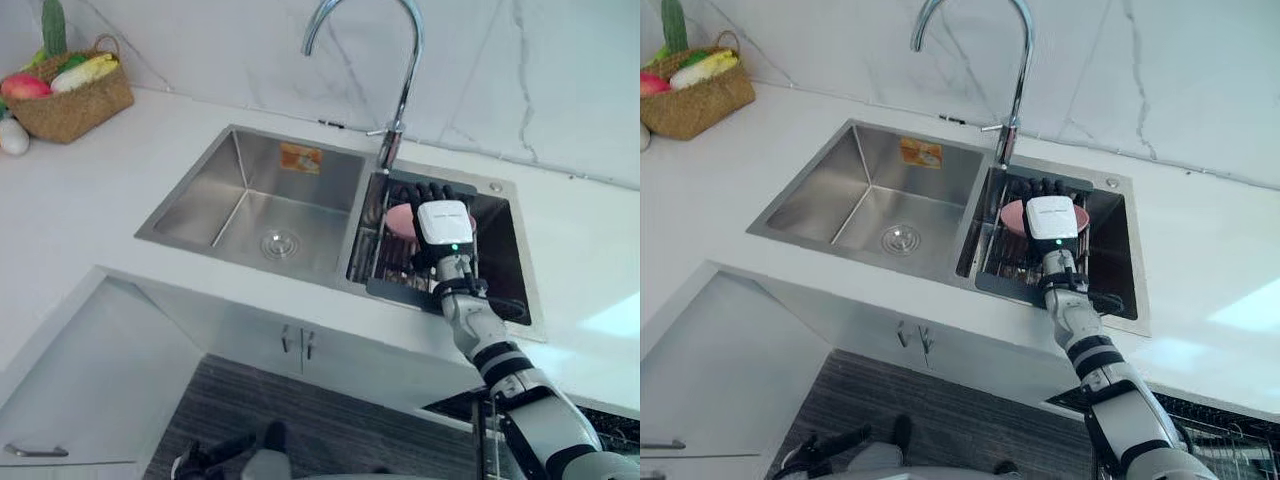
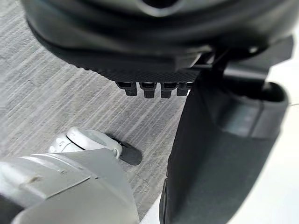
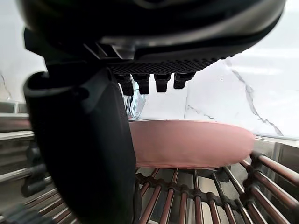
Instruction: Walk over to the sink, pick up the cup, carry it to the dishwasher, place the cup inside the dishwasher, then close the dishwasher door
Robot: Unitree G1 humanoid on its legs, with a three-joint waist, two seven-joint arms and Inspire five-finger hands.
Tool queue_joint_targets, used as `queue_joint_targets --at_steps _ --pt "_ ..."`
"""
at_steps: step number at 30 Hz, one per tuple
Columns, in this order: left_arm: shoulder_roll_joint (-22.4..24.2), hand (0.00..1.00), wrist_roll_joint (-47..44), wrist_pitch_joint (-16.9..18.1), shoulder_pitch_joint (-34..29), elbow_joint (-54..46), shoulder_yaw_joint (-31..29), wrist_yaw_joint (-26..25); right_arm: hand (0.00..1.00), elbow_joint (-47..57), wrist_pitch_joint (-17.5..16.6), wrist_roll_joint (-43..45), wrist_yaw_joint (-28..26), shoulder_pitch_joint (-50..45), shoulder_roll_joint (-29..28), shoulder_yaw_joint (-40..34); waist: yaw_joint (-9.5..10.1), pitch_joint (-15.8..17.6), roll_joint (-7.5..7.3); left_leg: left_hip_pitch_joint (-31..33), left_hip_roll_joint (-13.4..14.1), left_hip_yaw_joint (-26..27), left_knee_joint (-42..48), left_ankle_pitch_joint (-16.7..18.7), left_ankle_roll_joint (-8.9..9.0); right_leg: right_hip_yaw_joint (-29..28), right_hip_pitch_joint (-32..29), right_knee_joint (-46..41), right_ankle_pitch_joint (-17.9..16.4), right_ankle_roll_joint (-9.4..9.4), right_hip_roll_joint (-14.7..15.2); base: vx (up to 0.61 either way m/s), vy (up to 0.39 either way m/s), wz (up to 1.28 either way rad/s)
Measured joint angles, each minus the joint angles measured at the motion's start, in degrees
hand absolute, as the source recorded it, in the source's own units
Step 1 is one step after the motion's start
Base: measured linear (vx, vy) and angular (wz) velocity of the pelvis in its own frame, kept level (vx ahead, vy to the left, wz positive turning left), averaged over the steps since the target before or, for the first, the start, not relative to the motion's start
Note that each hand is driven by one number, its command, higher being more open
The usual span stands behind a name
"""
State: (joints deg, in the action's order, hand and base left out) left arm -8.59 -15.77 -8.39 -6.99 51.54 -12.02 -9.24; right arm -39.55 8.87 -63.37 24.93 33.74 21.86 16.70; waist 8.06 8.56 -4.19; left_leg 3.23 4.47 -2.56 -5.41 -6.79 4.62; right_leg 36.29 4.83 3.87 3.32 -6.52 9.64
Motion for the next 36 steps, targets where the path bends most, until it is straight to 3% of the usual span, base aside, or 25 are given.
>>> queue_joint_targets --at_steps 3,5,14,20,23,26,27,31,33,35,36 --pt "-1.75 1.00 -0.08 -0.10 3.07 -0.69 -0.07 -0.50 0.00 -0.87 2.06 0.09 0.03 3.59 2.18 0.04 2.29 1.84 -2.22 3.26 1.27 -0.25 0.02 -1.24 0.55 -0.32 -3.30 -0.05 1.00 1.01 -1.03 0.00 -0.045 0.02" --pt "-2.38 1.00 -0.15 0.00 3.88 -2.30 -0.32 -0.90 0.00 -1.50 3.21 0.24 0.09 5.93 2.44 0.04 2.56 2.96 -3.13 4.90 1.48 -1.11 0.13 -1.94 0.75 -1.01 -4.54 -0.06 1.15 1.24 -1.61 0.03 -0.035 0.16" --pt "-2.53 1.00 -2.26 1.33 5.17 -4.99 -0.72 -2.04 0.00 1.46 3.82 1.48 1.69 8.92 5.13 1.37 3.19 3.17 -3.44 5.33 2.12 0.60 0.05 -2.01 0.79 -5.34 -5.80 0.06 1.18 1.27 -1.87 0.01 0.002 -0.05" --pt "-1.78 1.00 -2.22 1.46 3.28 -5.09 -1.10 -1.76 0.00 14.31 0.32 5.91 3.83 4.55 8.35 -4.51 1.11 3.10 -3.29 2.77 2.78 3.30 0.03 -1.09 1.00 -8.10 -4.92 0.08 1.23 1.35 -2.15 0.00 0.003 -0.25" --pt "-1.42 1.00 -2.19 1.49 2.15 -5.09 -1.01 -1.35 0.00 20.84 -1.69 7.94 4.27 1.60 9.16 -7.91 -0.26 2.77 -2.76 1.24 2.72 4.27 0.03 -0.54 0.99 -9.06 -3.88 0.16 1.20 1.31 -2.05 0.04 -0.001 -0.19" --pt "-0.98 1.00 -2.13 1.83 0.89 -5.08 -0.90 -0.71 0.00 27.38 -5.02 10.67 4.32 -2.72 9.65 -10.54 -2.03 0.96 -1.04 0.02 2.51 4.87 0.07 -0.39 0.95 -9.60 -2.97 0.18 1.21 1.30 -2.00 0.05 -0.007 -0.07" --pt "-0.80 1.00 -2.04 2.20 0.63 -5.09 -0.88 -0.42 0.00 30.20 -6.78 12.36 4.25 -5.66 9.65 -12.02 -2.87 -0.19 0.25 -0.59 2.51 4.87 0.08 -0.40 0.95 -9.48 -2.19 0.20 1.20 1.30 -2.11 0.04 -0.018 0.05" --pt "-0.68 1.00 0.07 2.73 -0.50 -6.45 -0.38 1.61 0.00 36.51 -10.43 15.41 3.80 -13.87 9.66 -16.51 -4.03 -2.43 2.87 -2.28 2.59 6.56 0.06 0.11 0.80 -10.07 -0.83 0.24 1.00 1.31 -2.23 0.01 -0.012 -0.09" --pt "-0.73 1.00 1.43 2.87 -2.24 -6.47 -0.41 3.49 0.00 38.40 -11.96 17.31 3.45 -17.48 9.62 -17.89 -3.92 -2.64 3.23 -4.09 2.55 9.14 1.74 1.64 0.72 -13.40 -0.29 -0.09 0.42 1.03 -2.11 -0.02 0.016 -0.67" --pt "-0.17 1.00 2.52 3.29 -4.24 -6.01 0.01 5.72 0.00 40.36 -14.05 19.51 2.90 -23.29 9.64 -22.00 -4.92 -2.69 3.37 -1.19 3.47 10.31 10.99 7.10 0.71 -16.91 -0.88 -1.41 0.36 1.04 -2.09 -0.06 0.033 -0.68" --pt "0.12 1.00 2.56 3.52 -4.79 -5.69 0.31 6.17 0.00 40.34 -14.23 19.51 2.81 -24.17 9.63 -22.94 -5.25 -2.70 3.39 -1.21 3.73 11.00 11.77 7.75 0.70 -17.81 -1.25 -1.79 0.32 1.07 -2.13 -0.08 0.045 -0.68"
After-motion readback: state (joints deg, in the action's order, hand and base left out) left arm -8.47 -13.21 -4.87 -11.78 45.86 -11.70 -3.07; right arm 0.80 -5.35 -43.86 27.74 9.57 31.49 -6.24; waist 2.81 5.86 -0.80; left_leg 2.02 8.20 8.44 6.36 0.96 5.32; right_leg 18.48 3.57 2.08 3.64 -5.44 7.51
